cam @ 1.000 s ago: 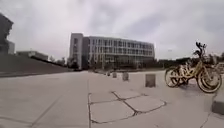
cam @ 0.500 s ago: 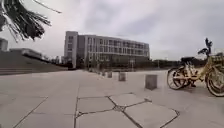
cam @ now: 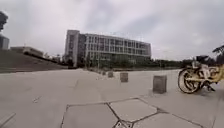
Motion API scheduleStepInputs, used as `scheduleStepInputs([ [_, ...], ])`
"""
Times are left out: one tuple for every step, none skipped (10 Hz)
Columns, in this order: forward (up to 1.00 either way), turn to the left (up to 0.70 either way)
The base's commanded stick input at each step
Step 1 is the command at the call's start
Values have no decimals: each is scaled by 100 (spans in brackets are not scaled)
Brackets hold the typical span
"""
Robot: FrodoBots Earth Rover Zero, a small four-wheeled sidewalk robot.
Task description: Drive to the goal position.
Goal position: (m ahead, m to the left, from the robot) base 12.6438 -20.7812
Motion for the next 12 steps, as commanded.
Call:
scheduleStepInputs([
  [100, 0],
  [100, -38],
  [100, -40],
  [100, -40],
  [100, -40],
  [100, -40],
  [100, -40],
  [100, -40],
  [100, -40],
  [100, -5],
  [100, 0],
  [100, 0],
])
